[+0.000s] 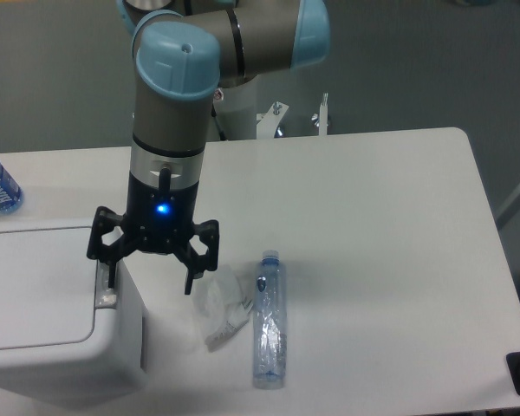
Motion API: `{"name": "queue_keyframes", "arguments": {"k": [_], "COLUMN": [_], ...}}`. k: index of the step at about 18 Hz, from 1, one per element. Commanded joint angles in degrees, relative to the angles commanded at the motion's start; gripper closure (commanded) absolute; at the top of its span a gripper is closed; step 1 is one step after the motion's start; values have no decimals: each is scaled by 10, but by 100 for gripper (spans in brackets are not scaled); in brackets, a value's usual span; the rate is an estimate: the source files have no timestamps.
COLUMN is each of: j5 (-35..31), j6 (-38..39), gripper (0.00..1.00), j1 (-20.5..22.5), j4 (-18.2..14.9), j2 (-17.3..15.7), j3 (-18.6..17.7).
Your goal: Open the trash can
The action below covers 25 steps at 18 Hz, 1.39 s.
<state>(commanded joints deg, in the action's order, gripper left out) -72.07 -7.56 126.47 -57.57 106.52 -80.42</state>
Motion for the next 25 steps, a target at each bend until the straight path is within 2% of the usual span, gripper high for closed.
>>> {"name": "queue_keyframes", "arguments": {"k": [19,22,25], "j5": [-1,0,-2], "j6": [0,-3,-8], "gripper": [0,0,0], "j1": [0,0,5], "j4": [1,0,2], "j2": [4,0,0], "j3": [1,15,56]}}
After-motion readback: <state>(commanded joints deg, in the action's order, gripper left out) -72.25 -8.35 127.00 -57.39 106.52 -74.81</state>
